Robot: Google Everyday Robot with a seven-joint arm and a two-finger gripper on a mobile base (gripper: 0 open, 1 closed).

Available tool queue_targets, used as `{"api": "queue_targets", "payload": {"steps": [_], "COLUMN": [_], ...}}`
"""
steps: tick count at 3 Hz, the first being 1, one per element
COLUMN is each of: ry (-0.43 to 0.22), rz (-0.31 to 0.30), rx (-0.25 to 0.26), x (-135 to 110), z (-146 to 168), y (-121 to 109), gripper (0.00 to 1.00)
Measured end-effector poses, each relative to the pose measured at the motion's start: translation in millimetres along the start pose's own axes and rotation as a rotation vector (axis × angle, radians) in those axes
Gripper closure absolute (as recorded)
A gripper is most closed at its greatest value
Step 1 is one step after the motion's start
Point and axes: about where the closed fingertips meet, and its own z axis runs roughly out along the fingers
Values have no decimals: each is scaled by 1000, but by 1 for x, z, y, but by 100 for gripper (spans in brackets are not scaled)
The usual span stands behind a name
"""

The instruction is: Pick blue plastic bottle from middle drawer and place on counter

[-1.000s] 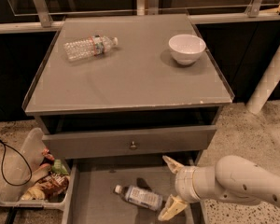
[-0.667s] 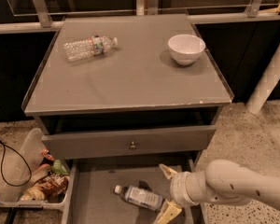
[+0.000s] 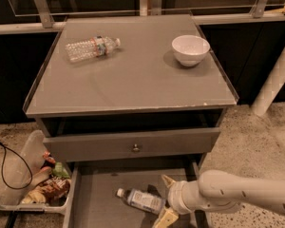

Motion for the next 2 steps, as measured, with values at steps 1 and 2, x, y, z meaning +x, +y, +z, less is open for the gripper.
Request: {"api": "queue_targets", "payload": {"steps": [1, 2], "ry": [17, 29], "rz": [46, 95], "rx": [11, 21], "x": [18, 44], "z": [28, 80], "y": [-3, -4], "gripper": [0, 0]}}
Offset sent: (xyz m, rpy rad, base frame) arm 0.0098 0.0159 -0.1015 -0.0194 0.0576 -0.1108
